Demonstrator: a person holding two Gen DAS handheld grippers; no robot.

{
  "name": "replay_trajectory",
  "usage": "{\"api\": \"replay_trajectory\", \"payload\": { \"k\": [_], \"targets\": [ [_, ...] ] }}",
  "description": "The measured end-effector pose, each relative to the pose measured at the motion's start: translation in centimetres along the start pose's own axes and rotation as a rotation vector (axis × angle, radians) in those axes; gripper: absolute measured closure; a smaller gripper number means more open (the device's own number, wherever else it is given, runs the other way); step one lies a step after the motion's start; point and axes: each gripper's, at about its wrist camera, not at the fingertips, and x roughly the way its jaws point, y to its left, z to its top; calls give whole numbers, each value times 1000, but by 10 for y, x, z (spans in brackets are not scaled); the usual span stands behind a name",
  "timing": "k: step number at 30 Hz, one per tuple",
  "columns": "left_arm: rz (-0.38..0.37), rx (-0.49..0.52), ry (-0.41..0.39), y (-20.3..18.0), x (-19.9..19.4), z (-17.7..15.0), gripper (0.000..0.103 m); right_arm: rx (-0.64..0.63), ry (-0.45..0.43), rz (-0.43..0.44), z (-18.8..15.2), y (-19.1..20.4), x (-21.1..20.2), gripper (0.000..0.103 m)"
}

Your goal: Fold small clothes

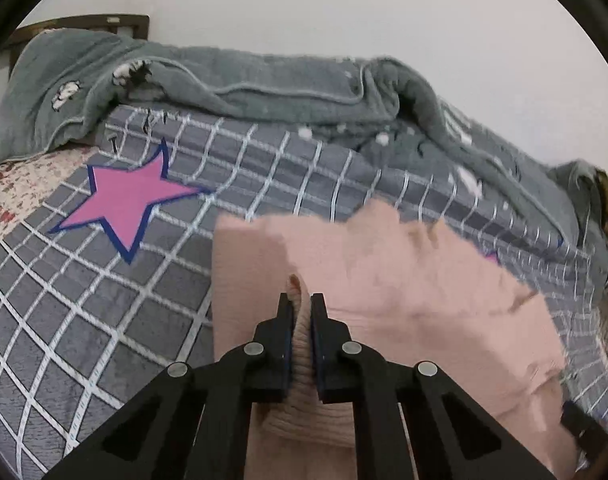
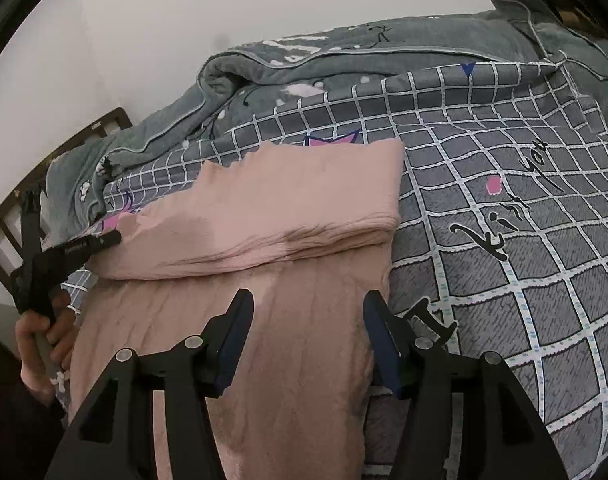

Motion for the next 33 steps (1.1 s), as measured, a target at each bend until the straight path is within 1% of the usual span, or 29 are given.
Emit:
{"api": "replay_trajectory", "payload": {
  "k": [3, 6, 9, 12, 13, 17, 19, 21, 23, 25, 27, 28, 30, 31, 33],
  "targets": [
    [4, 15, -50, -10, -7, 8, 94, 20, -5, -20, 0, -1, 0, 46],
    [21, 54, -101, -24, -12, 14, 94, 7, -9, -36, -1, 3, 1, 44],
    [17, 69, -134, -32, -14, 20, 94, -12, -3, -37, 1, 6, 3, 44],
    [31, 60, -156, -35, -12, 28, 94, -33, 1, -47, 2, 11, 5, 44],
    [35, 53, -152, -34, -11, 30, 94, -38, 2, -48, 3, 11, 5, 44],
    [48, -9, -90, -26, 7, 30, 94, -38, 4, -55, 6, 12, 6, 44],
    [86, 3, -64, -26, 14, 26, 94, -41, 0, -51, 7, 11, 3, 44],
    [125, 25, -41, -27, 19, 22, 94, -50, -15, -69, 11, 10, -1, 44],
    [154, 44, 2, -28, 25, 17, 93, -69, -44, -100, 15, 9, -7, 44],
    [160, 44, 20, -25, 26, 15, 92, -90, -72, -128, 20, 9, -14, 44],
    [160, 35, 35, -21, 26, 14, 91, -93, -94, -132, 24, 7, -19, 44],
    [155, 29, 44, -19, 26, 13, 91, -90, -95, -132, 26, 7, -19, 44],
    [154, 15, 67, -13, 27, 11, 87, -83, -88, -127, 29, 4, -17, 44],
    [159, 10, 81, -11, 28, 10, 82, -79, -85, -123, 30, 4, -16, 44],
    [142, -7, 95, -5, 27, 8, 81, -63, -74, -118, 30, 1, -12, 44]
  ]
}}
